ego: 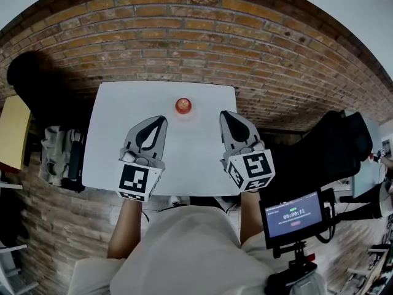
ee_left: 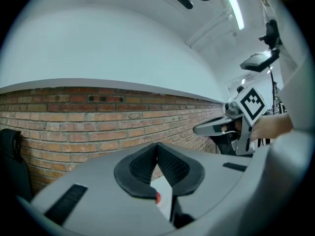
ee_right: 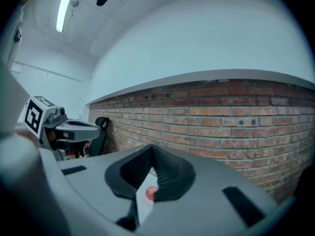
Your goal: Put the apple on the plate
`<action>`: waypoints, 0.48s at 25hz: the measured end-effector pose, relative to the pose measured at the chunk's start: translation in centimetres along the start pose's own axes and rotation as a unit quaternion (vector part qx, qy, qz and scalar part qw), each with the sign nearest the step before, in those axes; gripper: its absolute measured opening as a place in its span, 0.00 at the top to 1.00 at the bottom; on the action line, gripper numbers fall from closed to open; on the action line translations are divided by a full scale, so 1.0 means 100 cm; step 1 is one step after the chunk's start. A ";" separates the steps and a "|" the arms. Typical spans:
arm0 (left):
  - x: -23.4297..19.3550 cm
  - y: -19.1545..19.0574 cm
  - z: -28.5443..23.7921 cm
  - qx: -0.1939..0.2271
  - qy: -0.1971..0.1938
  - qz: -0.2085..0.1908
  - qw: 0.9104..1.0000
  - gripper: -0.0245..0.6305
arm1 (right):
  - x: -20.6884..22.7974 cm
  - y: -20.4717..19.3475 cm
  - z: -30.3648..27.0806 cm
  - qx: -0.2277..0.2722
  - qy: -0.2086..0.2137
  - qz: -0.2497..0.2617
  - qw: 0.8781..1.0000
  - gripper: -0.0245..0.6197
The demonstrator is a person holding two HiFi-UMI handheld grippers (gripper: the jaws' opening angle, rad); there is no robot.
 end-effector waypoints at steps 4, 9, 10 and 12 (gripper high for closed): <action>0.001 -0.003 0.000 -0.005 -0.004 -0.004 1.000 0.96 | -0.003 -0.002 0.000 -0.009 -0.003 -0.001 1.000 0.96; 0.000 -0.007 0.001 -0.009 -0.009 -0.005 1.000 0.96 | -0.007 -0.005 0.000 -0.013 -0.006 -0.002 1.000 0.96; -0.001 -0.007 0.001 -0.009 -0.010 -0.004 1.000 0.96 | -0.007 -0.005 -0.001 -0.014 -0.006 -0.002 1.000 0.96; -0.001 -0.007 0.000 -0.009 -0.011 -0.004 1.000 0.95 | -0.006 -0.005 -0.002 -0.015 -0.007 -0.001 1.000 0.96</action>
Point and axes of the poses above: the fingertips, and each gripper's own axes: z backward along the fingers, x to its right, y out of its top, the point moved 10 cm from there along z, backward along the fingers, and after that the axes turned 10 degrees about -x, right-handed, at the moved point
